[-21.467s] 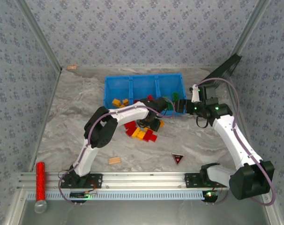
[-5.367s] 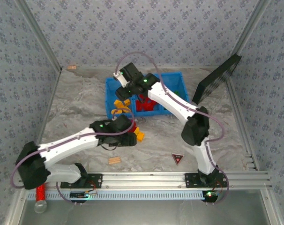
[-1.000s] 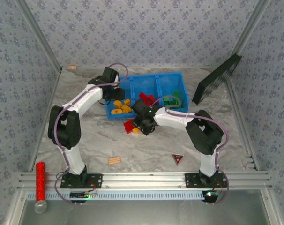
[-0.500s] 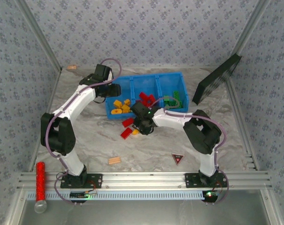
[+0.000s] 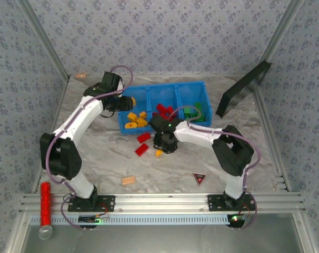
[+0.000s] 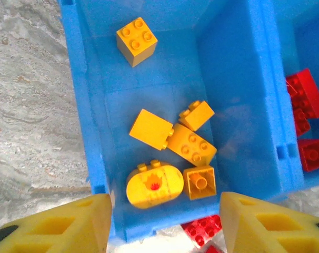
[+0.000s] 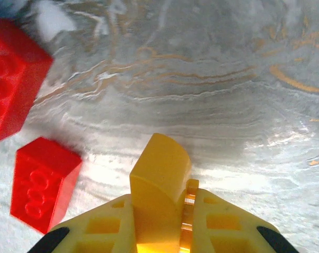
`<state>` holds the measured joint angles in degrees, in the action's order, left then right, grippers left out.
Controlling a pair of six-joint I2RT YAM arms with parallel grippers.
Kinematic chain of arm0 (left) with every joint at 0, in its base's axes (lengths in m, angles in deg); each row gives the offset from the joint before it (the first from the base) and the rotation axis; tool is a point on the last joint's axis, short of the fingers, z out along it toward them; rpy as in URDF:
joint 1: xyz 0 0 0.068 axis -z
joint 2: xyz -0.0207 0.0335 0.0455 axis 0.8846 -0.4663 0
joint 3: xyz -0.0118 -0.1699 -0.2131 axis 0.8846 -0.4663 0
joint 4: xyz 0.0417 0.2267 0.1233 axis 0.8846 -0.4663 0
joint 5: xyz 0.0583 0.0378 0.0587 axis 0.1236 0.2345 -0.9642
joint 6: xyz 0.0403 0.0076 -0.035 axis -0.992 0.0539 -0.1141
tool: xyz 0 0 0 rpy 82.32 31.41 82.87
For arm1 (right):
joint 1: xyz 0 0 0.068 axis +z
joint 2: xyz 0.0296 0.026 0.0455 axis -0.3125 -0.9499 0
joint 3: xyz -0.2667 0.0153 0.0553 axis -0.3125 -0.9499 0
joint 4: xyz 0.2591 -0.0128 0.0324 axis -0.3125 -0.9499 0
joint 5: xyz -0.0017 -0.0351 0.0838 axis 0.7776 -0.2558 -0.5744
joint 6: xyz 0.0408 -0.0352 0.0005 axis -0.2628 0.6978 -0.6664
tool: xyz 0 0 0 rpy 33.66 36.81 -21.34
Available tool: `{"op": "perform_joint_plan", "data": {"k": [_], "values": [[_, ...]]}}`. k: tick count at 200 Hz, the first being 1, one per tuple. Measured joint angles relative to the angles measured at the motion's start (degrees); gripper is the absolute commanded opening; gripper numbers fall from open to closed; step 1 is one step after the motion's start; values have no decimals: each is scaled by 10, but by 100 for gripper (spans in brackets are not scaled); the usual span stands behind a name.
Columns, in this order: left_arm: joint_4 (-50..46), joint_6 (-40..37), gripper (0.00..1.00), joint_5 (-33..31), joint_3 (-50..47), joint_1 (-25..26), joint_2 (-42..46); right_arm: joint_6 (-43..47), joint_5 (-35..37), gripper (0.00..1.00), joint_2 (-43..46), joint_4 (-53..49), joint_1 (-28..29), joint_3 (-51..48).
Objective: Sort the legos into containers by color
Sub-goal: Pick up the lego from the center of the table, then place the lego in the container.
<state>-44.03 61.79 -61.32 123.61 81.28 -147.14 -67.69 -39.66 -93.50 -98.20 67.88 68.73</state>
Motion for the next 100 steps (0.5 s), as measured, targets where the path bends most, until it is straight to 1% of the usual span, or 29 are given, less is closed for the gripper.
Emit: {"op": "perform_joint_plan", "data": {"k": [28, 60, 78, 100], "values": [[-18, -3, 57, 7, -45, 0, 68, 90, 14, 13, 5, -43, 2, 73], [-43, -2, 58, 22, -123, 0, 146, 199, 37, 14, -5, -91, 2, 204], [-55, -2, 58, 33, -166, 0, 188, 259, 50, 14, -33, -103, -1, 287], [-62, -2, 60, 48, -207, 0, 244, 333, 64, 14, -95, -118, -4, 392]]}}
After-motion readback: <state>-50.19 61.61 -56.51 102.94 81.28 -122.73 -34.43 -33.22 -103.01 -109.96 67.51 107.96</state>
